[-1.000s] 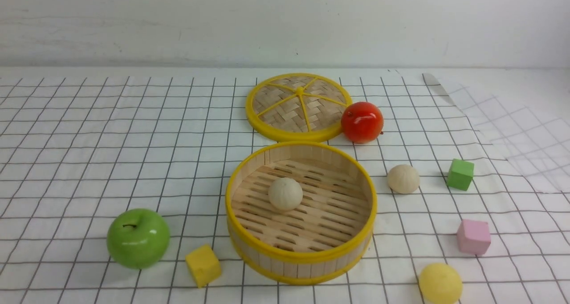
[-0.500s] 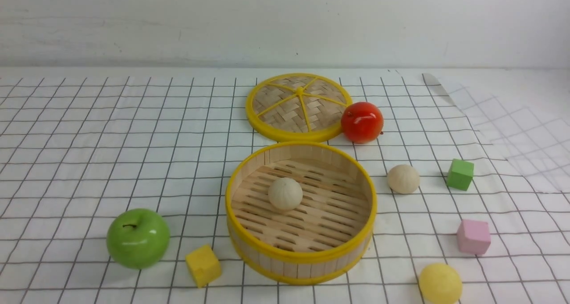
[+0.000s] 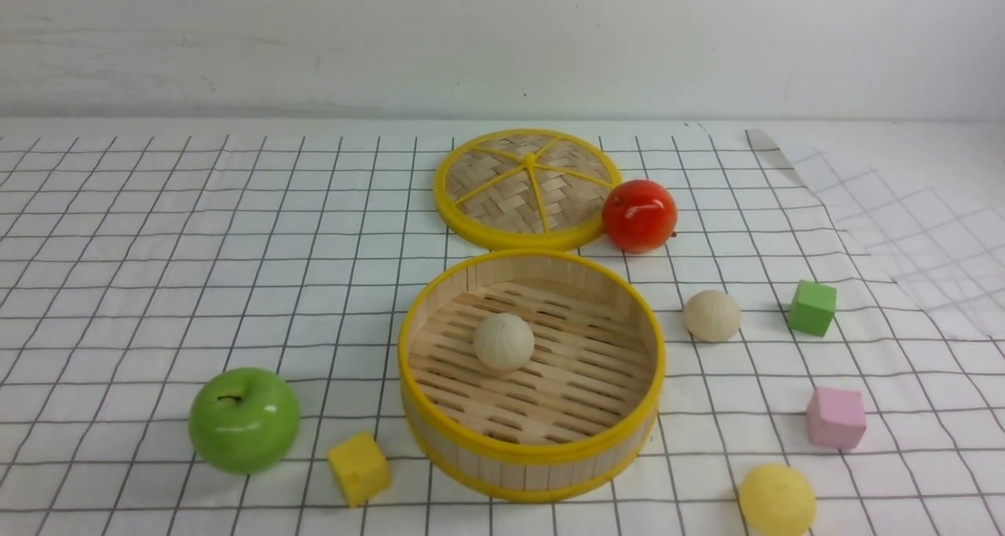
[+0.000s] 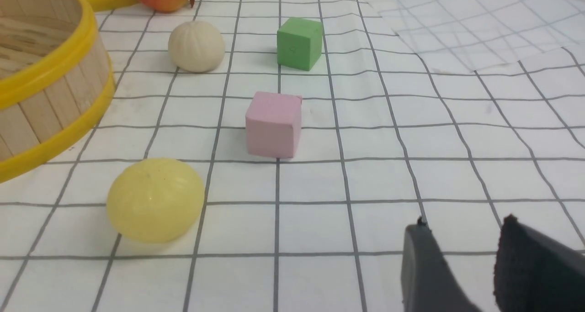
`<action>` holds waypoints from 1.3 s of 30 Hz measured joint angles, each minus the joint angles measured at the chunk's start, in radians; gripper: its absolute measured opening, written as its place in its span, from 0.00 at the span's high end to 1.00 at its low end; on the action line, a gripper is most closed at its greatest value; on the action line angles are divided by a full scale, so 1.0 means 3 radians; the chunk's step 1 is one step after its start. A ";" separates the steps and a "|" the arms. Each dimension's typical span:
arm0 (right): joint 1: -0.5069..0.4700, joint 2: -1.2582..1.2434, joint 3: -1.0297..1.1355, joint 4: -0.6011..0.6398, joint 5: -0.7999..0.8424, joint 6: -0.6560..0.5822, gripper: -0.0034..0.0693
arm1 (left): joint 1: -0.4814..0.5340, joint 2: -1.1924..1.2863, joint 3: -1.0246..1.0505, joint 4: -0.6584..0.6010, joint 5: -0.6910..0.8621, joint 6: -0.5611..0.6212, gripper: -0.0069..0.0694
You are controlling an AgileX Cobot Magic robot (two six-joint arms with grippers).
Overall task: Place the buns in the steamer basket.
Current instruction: Use the right arm to grab a steamed stuffed bun
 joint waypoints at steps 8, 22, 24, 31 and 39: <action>0.0000 0.0000 0.0000 0.0000 0.0000 0.0000 0.62 | 0.0026 -0.0155 0.0490 -0.0091 0.0182 -0.0006 0.93; 0.0000 0.0000 0.0000 0.0000 0.0000 0.0000 0.62 | 0.0026 -0.0155 0.0514 -0.0134 0.0835 -0.0008 0.92; 0.0000 0.0000 0.0000 0.0000 0.0000 0.0000 0.62 | 0.0026 -0.0155 0.0514 -0.0137 0.0835 -0.0008 0.91; 0.0000 0.0000 0.0000 0.0000 0.0000 0.0000 0.62 | 0.0026 -0.0155 0.0514 -0.0137 0.0835 -0.0008 0.91; 0.0000 0.0000 0.0000 -0.0044 0.0000 0.0000 0.62 | 0.0026 -0.0155 0.0514 -0.0137 0.0835 -0.0008 0.89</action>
